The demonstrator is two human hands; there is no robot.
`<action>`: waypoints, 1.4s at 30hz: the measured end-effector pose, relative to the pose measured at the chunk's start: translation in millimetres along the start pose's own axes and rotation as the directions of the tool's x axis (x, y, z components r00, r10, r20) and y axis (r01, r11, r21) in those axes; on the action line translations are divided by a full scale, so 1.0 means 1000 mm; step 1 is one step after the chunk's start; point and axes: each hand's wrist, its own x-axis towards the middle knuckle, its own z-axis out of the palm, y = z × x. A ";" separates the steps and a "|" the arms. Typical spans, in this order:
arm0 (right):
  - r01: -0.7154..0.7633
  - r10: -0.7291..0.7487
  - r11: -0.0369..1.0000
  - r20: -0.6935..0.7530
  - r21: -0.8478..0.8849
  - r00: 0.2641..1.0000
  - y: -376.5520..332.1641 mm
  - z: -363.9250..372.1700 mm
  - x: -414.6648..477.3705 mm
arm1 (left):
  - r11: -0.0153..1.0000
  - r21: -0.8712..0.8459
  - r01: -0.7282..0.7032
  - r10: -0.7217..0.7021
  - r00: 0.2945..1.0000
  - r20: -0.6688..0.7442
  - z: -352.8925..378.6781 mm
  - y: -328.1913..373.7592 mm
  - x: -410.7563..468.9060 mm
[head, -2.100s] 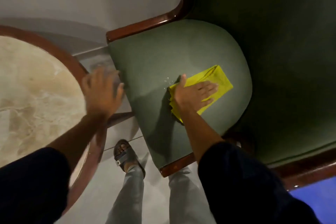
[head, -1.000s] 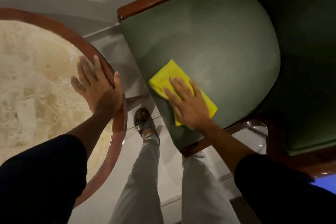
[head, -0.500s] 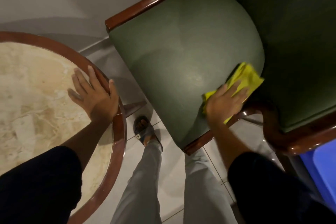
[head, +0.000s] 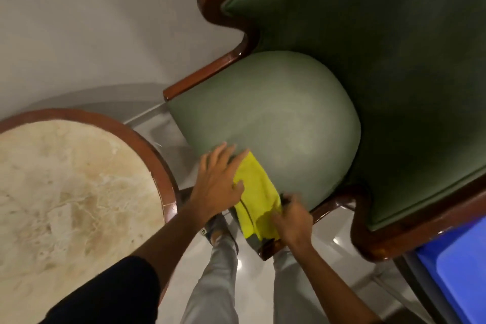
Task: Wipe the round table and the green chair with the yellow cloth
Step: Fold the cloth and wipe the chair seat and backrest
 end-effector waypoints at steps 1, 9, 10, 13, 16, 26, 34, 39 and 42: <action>0.023 -0.025 0.999 0.055 0.023 0.998 -0.005 -0.014 0.000 | 0.998 0.039 -0.044 0.042 0.998 0.049 -0.008 0.013 0.009; 0.403 -0.408 0.912 -0.224 -0.069 0.885 -0.033 -0.197 0.002 | 0.981 -0.035 -0.190 0.183 0.852 0.490 -0.081 0.106 0.096; 0.372 -0.353 0.928 -0.247 0.030 0.902 -0.031 -0.221 0.007 | 0.978 -0.168 -0.122 0.188 0.866 0.464 -0.089 0.119 0.106; 0.368 -0.232 0.895 -0.443 0.250 0.866 -0.014 -0.306 0.021 | 0.822 -0.560 0.105 0.171 0.892 0.419 -0.114 0.172 0.141; 0.437 -0.239 0.874 -0.598 0.210 0.765 0.007 -0.395 0.034 | 0.644 -0.744 0.178 0.221 0.888 0.404 -0.135 0.242 0.175; 0.168 -0.008 0.979 -0.801 0.116 0.598 0.028 -0.465 0.077 | 0.959 -0.229 -0.165 0.103 0.960 -0.261 -0.175 0.333 0.264; -0.017 -0.035 0.996 -0.554 -0.089 0.831 0.019 -0.465 0.132 | 0.953 0.302 0.011 0.065 0.969 -0.240 -0.201 0.187 0.327; 0.048 -0.177 0.968 -0.539 -0.245 0.824 0.002 -0.479 0.157 | 0.953 0.185 0.240 -0.208 0.962 -0.178 -0.198 0.125 0.330; 0.081 -0.285 0.927 -0.549 -0.365 0.785 -0.024 -0.489 0.181 | 0.962 0.160 0.222 -0.202 0.970 -0.133 -0.192 0.116 0.333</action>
